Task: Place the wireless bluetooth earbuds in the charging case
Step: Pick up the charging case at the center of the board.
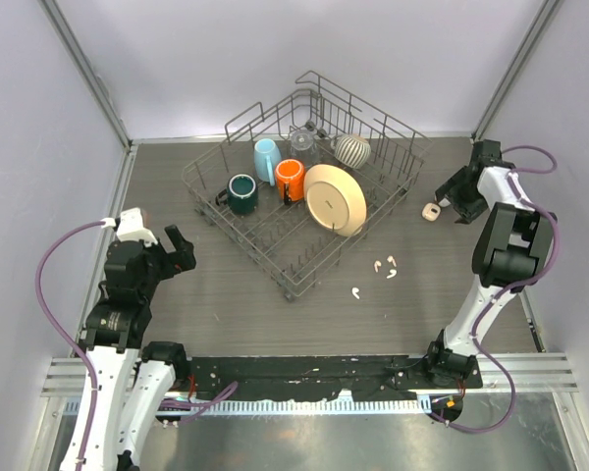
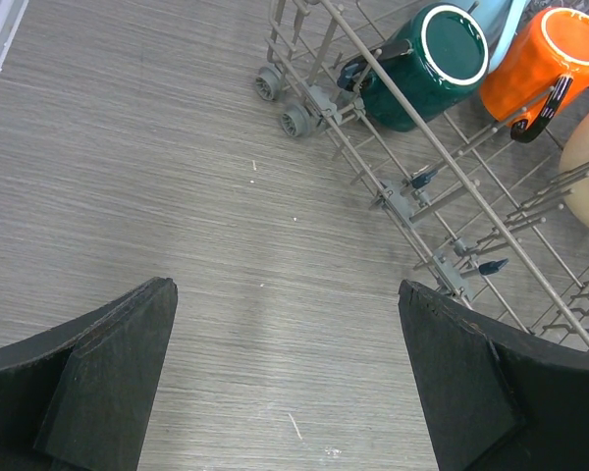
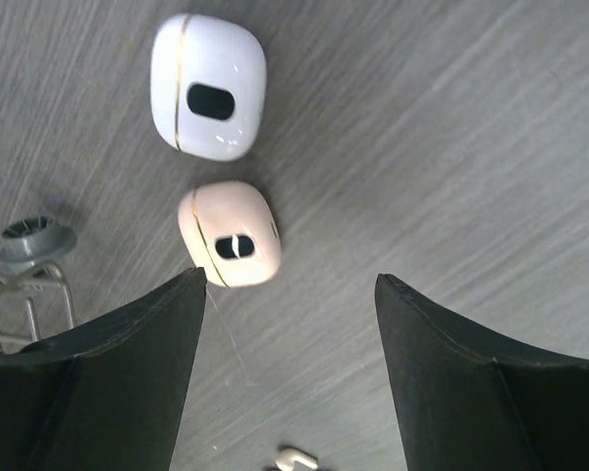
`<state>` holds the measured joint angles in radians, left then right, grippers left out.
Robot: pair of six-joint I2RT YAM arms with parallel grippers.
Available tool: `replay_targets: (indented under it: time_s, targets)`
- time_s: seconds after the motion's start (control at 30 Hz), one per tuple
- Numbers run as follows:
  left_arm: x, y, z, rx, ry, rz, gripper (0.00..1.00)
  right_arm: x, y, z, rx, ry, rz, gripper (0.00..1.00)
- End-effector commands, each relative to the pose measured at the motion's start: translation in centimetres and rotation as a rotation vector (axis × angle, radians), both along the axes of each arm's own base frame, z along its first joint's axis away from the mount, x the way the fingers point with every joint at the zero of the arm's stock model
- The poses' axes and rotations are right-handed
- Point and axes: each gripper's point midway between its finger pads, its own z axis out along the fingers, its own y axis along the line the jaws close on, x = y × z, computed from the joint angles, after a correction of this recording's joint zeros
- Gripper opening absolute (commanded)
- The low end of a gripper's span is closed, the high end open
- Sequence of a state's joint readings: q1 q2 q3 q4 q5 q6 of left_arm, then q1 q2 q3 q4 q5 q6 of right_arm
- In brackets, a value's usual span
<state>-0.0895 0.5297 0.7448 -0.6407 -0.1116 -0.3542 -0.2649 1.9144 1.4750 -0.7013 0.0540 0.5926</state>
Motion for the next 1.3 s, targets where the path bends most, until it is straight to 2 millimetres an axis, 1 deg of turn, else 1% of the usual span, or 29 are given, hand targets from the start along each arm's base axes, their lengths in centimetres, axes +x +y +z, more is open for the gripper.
replay_targets:
  time_s: [0.0,0.03,0.13,0.2,0.27,0.43,0.63,0.93,1.23,1.27]
  targets:
    - [0.3,0.2,1.0,0.017,-0.032,-0.001,1.0,3.0,0.6,2.2,-0.029,-0.063,0.055,0.75]
    - [0.2,0.2,1.0,0.019,-0.031,0.0,1.0,3.3,1.1,2.2,-0.045,-0.055,0.069,0.75]
    - [0.3,0.2,0.8,0.02,-0.023,0.003,1.0,3.4,1.0,1.7,-0.075,-0.027,0.063,0.74]
    - [0.3,0.3,0.9,0.022,-0.023,0.004,1.0,3.5,1.0,1.1,-0.078,-0.015,0.063,0.7]
    - [0.3,0.3,0.9,0.023,-0.025,0.005,1.0,3.3,1.0,0.7,-0.086,0.001,0.068,0.7]
    - [0.4,0.3,0.7,0.019,-0.017,0.005,1.0,3.1,1.4,-0.5,-0.094,0.034,0.091,0.7]
    - [0.3,0.2,0.6,0.019,-0.011,0.001,1.0,3.5,1.9,-1.7,-0.079,0.055,0.126,0.7]
    - [0.4,0.3,0.5,0.02,-0.007,0.005,1.0,4.0,2.1,-2.8,-0.073,0.081,0.144,0.7]
    - [0.4,0.2,0.3,0.019,-0.001,0.003,1.0,3.1,1.5,-3.5,-0.115,0.124,0.14,0.69]
    - [0.4,0.2,0.4,0.019,-0.004,0.004,1.0,2.9,1.4,-3.6,-0.116,0.127,0.138,0.64]
